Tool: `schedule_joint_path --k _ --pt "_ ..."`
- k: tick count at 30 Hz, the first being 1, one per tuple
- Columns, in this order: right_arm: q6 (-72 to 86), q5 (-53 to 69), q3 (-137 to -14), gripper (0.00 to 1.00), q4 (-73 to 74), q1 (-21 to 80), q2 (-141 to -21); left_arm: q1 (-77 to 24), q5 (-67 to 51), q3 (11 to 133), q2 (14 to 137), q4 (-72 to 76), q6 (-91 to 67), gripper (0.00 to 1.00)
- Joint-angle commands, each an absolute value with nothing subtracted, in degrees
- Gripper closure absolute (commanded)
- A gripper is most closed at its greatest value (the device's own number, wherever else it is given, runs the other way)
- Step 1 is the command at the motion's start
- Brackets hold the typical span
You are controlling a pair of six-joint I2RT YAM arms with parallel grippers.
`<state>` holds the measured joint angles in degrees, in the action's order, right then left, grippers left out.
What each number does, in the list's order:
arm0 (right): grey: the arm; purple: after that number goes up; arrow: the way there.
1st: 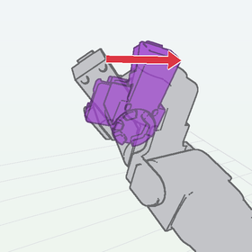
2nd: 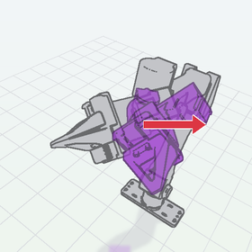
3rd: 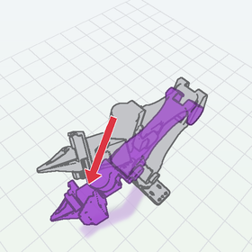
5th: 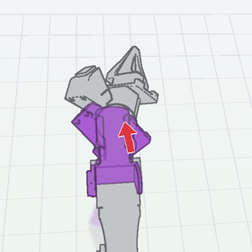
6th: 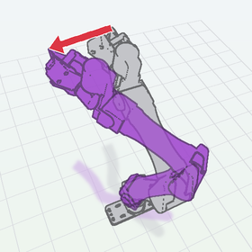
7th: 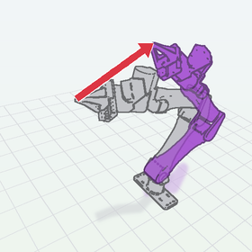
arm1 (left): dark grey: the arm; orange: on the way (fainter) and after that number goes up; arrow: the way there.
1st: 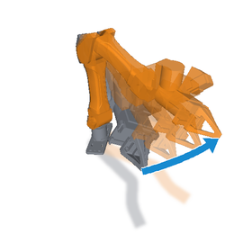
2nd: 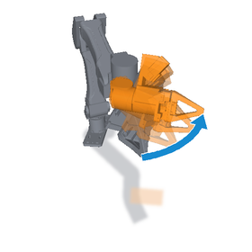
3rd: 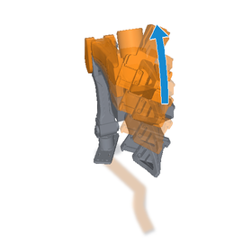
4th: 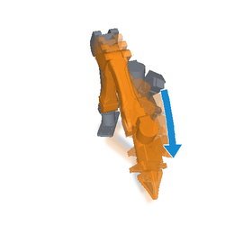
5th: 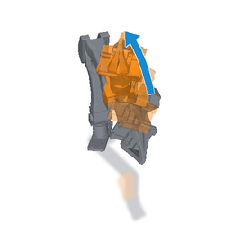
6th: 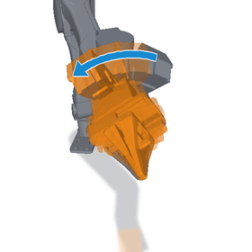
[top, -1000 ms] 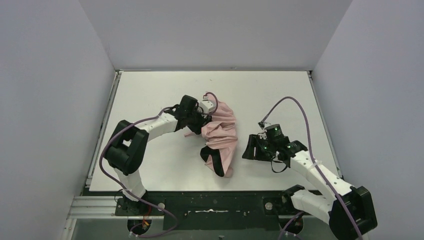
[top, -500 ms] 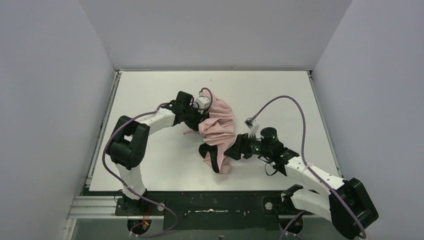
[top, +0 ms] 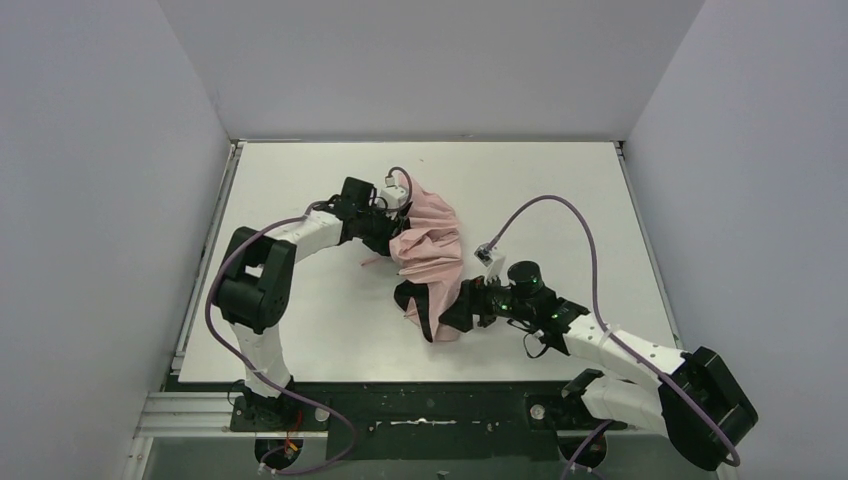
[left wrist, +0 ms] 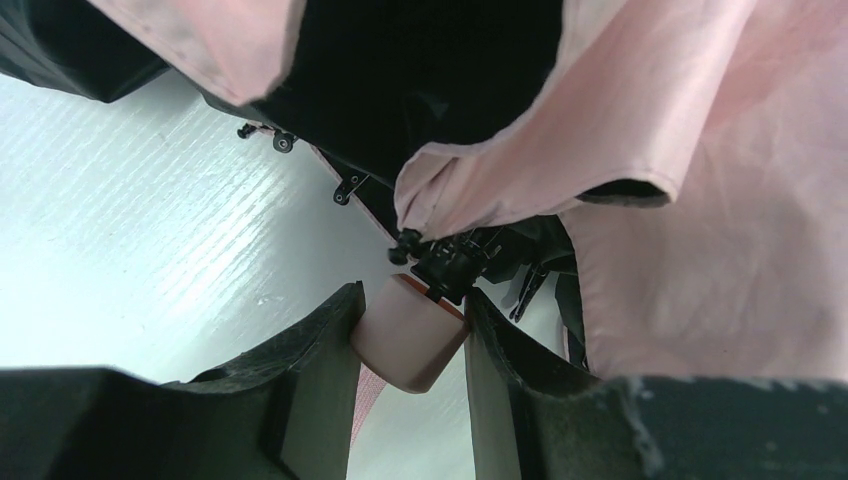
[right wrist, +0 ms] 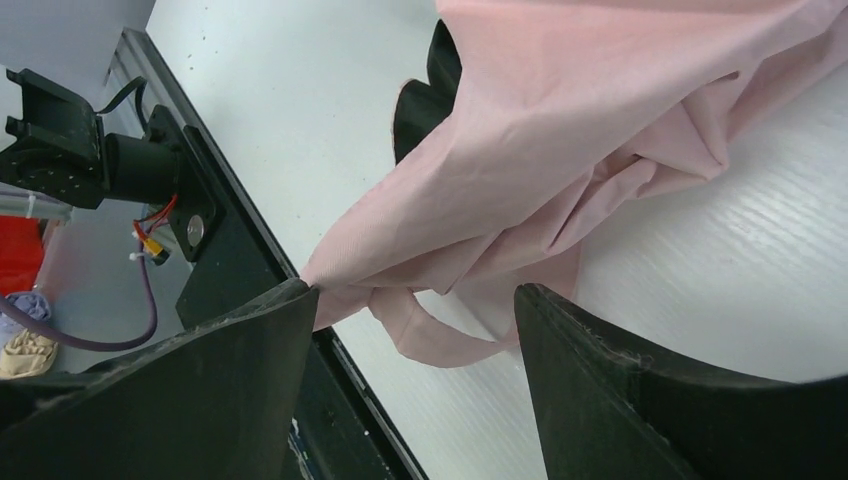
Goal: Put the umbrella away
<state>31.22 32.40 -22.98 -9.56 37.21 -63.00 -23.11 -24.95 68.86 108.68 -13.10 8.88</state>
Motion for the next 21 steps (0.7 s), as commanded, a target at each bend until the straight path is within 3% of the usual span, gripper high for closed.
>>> schedule_joint_path --k 1,9,21 --pt "26.5 29.5 -25.5 0.26 -7.2 37.4 -60.8 -22.2 -27.9 72.3 109.0 -11.5 8.0 1.0" --pt "22.8 32.2 -28.1 0.42 -8.1 37.4 -67.4 -22.1 -28.3 72.9 109.2 -12.3 8.1 1.0" --pt "20.0 36.3 -31.5 0.36 -11.5 40.8 -77.2 -22.1 -28.8 74.3 109.9 -14.2 8.2 1.0"
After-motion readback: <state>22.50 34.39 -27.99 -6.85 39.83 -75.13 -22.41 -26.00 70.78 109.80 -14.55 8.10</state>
